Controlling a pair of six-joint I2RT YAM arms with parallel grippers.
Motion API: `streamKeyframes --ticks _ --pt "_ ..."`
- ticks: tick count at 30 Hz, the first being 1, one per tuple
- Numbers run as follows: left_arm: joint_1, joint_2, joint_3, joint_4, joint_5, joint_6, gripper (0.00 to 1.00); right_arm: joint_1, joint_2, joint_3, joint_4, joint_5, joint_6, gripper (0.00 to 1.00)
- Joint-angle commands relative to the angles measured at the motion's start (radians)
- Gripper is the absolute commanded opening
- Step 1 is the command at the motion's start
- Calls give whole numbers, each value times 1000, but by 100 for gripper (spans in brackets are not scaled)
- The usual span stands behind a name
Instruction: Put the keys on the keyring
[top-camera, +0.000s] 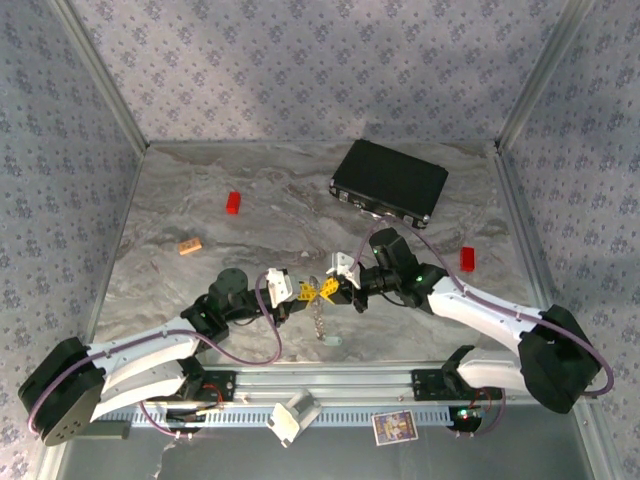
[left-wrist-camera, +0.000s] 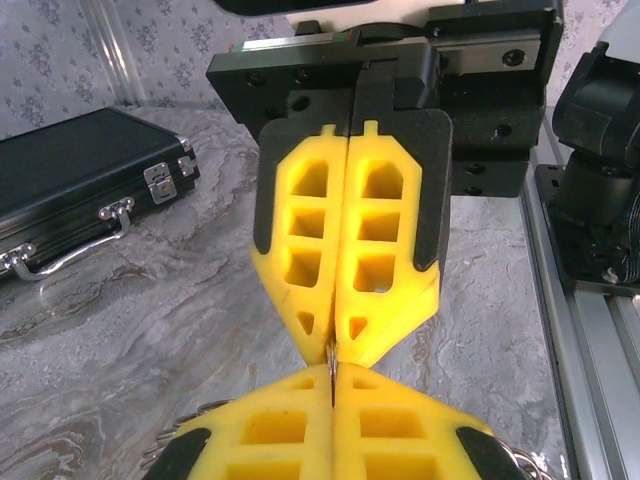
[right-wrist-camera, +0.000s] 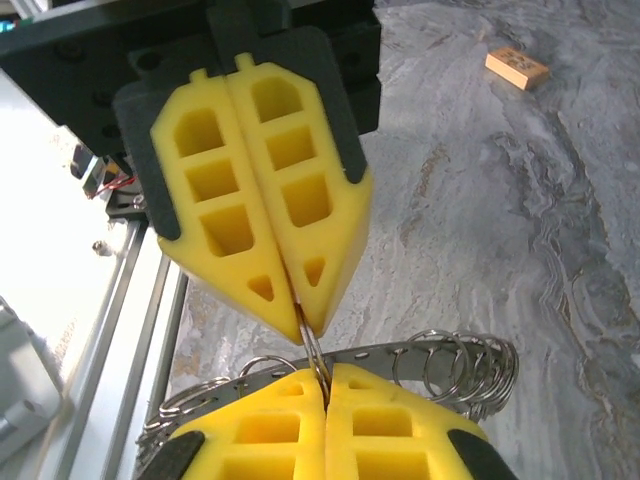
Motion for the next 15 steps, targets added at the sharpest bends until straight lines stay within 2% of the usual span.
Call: streamKeyframes --ticks 1,3,9,15 --pt "-5 -23 14 10 -9 -7 3 1 7 51 -26 -36 -24 0" --pt "-6 -34 35 -65 -25 15 17 4 5 73 -80 -24 -58 0" --pt "-8 -28 161 -387 -29 124 20 26 18 163 -282 51 -185 0" --pt "-8 -35 181 -410 -25 156 20 45 27 229 -407 129 -254 0"
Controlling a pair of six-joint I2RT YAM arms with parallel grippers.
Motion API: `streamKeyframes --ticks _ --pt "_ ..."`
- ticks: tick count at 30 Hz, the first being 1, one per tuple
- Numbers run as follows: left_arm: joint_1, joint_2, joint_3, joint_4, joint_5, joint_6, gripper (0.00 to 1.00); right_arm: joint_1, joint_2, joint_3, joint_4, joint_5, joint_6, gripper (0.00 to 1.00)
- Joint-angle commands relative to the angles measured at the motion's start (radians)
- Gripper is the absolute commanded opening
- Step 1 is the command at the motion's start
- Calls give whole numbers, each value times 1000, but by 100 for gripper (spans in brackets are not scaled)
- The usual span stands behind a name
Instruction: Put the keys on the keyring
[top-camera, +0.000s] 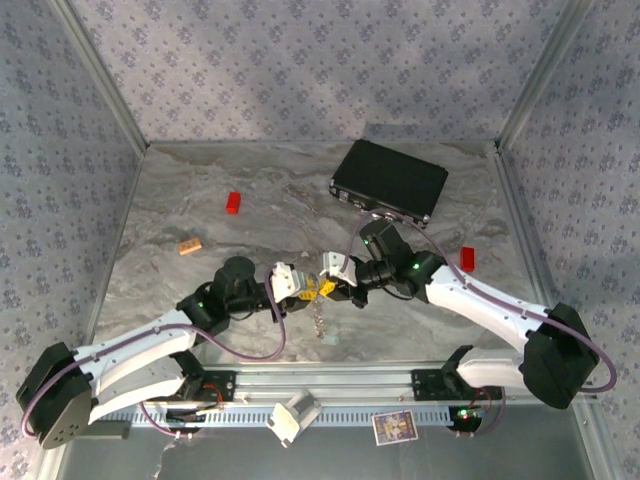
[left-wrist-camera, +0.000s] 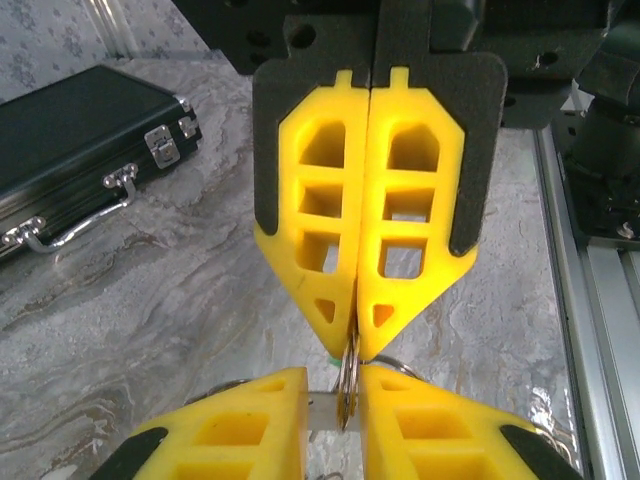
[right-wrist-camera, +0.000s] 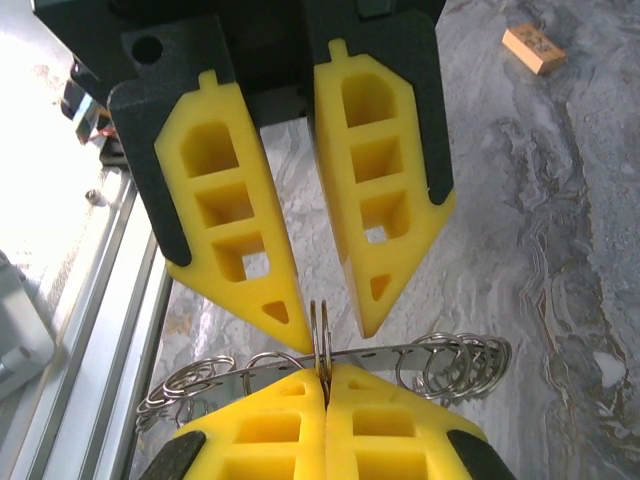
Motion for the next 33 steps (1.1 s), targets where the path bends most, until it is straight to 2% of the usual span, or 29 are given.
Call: streamKeyframes --ticks 1,23,29,30,31,33 --pt "-6 -12 29 -65 10 46 20 16 3 52 -105 54 -71 0" --pt "-7 25 44 -7 60 28 17 69 43 107 -109 74 -94 0" --pt "-7 16 44 -14 61 36 5 64 30 98 -110 70 -85 0" --pt "-6 14 43 -17 61 38 2 57 20 89 -99 68 -72 3" --pt "-7 9 39 -16 61 38 1 49 7 74 -86 66 -58 11" --pt "-6 2 30 -10 61 35 0 25 -27 38 -56 55 -27 22"
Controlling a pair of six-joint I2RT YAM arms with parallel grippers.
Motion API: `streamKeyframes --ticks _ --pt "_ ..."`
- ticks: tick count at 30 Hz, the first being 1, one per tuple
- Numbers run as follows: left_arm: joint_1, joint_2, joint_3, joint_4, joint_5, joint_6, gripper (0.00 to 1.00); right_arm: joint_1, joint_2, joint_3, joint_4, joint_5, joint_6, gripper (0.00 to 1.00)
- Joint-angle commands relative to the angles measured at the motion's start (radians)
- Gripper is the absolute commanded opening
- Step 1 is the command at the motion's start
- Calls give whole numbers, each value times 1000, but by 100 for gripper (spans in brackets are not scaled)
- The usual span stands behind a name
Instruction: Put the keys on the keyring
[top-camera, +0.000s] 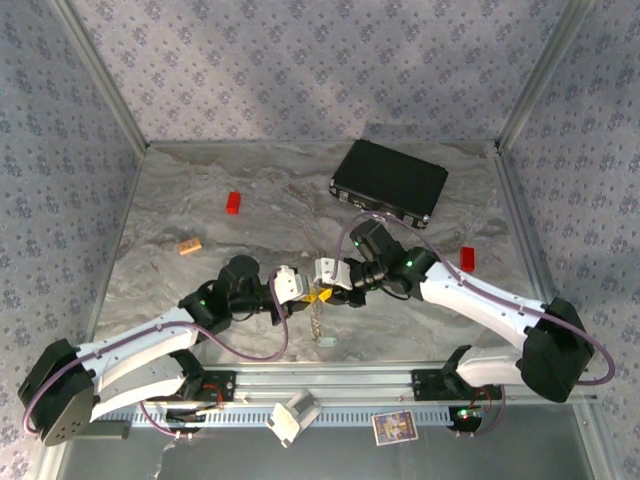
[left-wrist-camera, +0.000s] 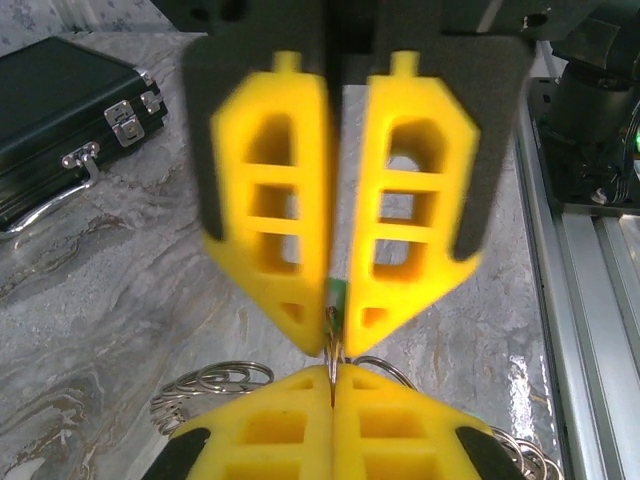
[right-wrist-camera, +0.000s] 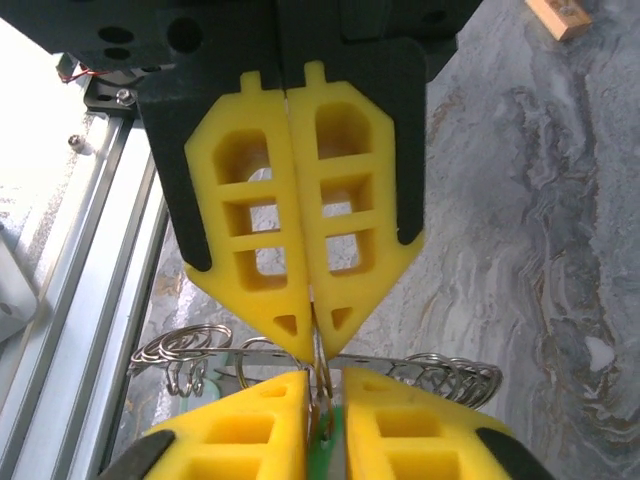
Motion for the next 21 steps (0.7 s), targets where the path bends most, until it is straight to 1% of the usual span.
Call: streamKeyframes --ticks 1,3,7,12,18,21 --pt "-5 -26 8 54 23 -2 0 -28 -72 -44 59 -37 51 26" --pt "-6 -29 -9 82 25 -9 0 -37 -97 -75 81 -32 73 29" --pt "-7 -28 -28 121 34 -18 0 -39 -112 -111 99 -19 98 29" --pt "-7 -23 -30 126 41 -13 0 -35 -104 -116 123 -22 105 30" --pt "-8 -23 -29 123 43 -9 0 -35 -84 -97 118 -32 93 22" --pt "-9 -25 -28 122 40 -7 0 -36 -80 -96 116 -40 90 21"
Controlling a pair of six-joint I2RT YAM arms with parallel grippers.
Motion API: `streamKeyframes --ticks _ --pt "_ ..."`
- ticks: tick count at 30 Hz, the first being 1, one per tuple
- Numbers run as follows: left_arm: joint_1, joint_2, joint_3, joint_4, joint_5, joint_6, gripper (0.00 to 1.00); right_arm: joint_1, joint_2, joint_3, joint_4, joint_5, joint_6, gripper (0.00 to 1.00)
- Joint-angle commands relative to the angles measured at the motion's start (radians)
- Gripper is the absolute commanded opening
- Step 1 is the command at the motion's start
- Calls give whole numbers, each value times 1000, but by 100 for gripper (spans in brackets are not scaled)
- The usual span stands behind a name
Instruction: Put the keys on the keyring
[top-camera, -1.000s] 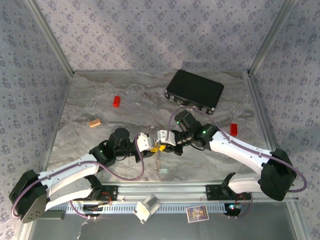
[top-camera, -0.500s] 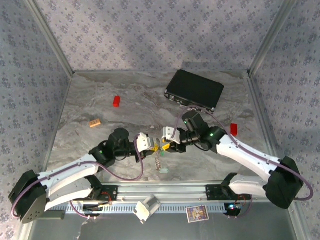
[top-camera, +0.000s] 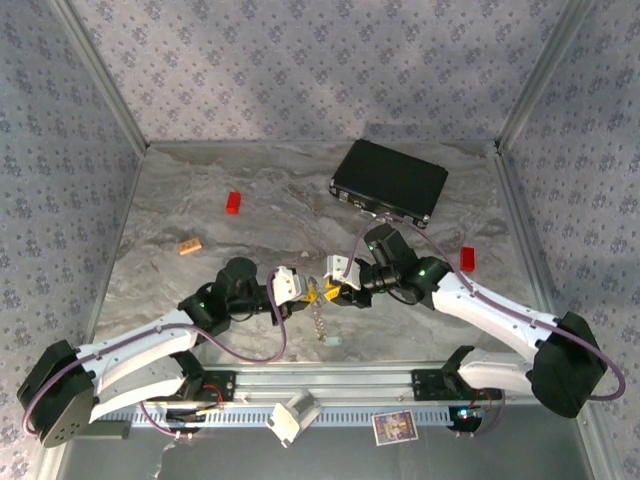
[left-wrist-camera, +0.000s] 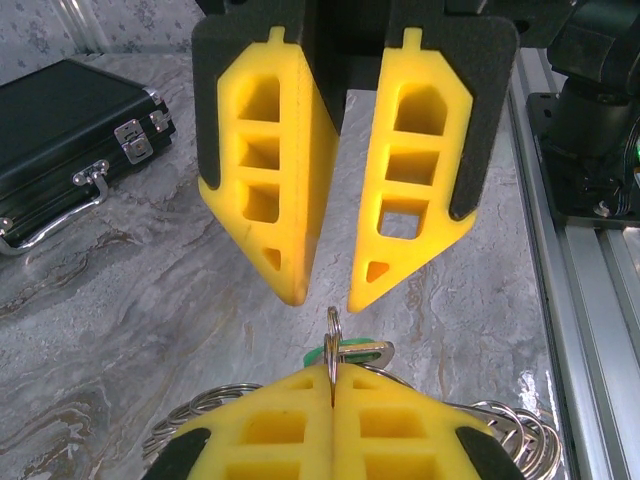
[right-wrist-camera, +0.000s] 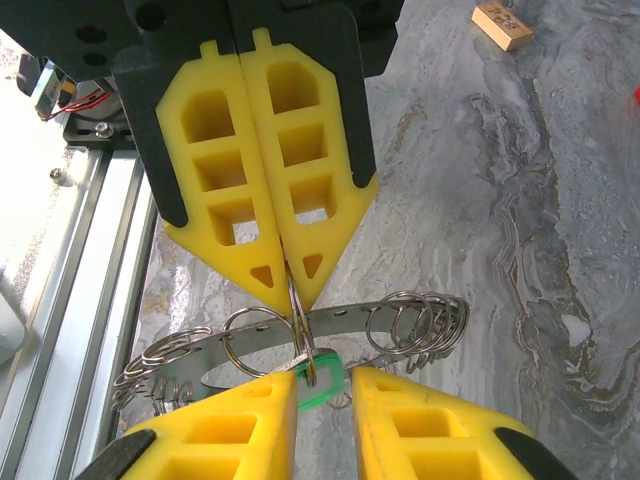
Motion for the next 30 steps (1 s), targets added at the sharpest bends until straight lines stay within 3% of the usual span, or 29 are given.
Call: streamKeyframes --ticks 1,6,13,22,30 --pt "-7 -13 -1 63 39 1 0 1 7 16 3 -27 5 21" --pt "-7 -15 -1 64 41 0 0 3 15 22 4 -32 4 17" --pt "-9 -21 -5 66 41 -2 0 2 18 38 -24 -47 -14 0" --pt "-9 -19 -8 82 45 -6 0 -4 39 8 -31 44 -16 0" --pt "-9 -25 -8 83 45 4 0 11 66 -5 -10 11 4 0"
